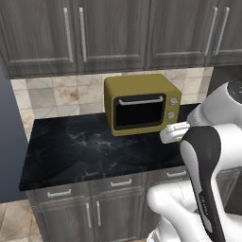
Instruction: Place the beer on the top shelf of the fridge to keep it out of children's reach, and place the lime and garlic on lower shelves for easy access.
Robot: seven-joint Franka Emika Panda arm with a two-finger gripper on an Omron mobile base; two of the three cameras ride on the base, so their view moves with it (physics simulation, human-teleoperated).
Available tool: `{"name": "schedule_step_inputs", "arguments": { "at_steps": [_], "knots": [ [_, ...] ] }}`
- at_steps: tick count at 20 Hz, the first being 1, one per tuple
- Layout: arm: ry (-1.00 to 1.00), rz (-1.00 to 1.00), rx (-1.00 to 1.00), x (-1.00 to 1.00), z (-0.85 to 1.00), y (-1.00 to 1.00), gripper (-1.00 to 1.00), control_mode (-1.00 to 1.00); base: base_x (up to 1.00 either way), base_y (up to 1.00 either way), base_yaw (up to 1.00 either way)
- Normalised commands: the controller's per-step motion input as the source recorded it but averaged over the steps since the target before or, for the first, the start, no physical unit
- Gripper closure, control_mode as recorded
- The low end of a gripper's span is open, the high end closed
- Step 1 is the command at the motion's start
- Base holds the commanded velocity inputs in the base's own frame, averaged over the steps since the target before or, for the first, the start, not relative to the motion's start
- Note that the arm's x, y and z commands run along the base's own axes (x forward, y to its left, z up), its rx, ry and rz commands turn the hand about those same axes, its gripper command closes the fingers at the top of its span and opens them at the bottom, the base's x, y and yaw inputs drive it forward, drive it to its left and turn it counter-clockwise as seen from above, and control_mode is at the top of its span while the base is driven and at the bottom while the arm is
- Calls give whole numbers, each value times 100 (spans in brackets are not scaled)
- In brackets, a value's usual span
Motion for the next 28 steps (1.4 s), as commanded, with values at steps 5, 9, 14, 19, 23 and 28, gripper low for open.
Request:
{"name": "schedule_step_inputs", "arguments": {
  "at_steps": [5,9,14,19,23,28],
  "knots": [
    [0,0,0,0,0,0,100,100,-24,-82,-9],
    [0,0,0,0,0,0,100,100,-18,-87,-9],
    [0,0,0,0,0,0,100,100,-54,-55,-2],
    [0,0,0,0,0,0,100,100,-82,-24,0],
    [0,0,0,0,0,0,100,100,-83,-6,0],
    [0,0,0,0,0,0,100,100,-74,-11,3]
  ]
}}
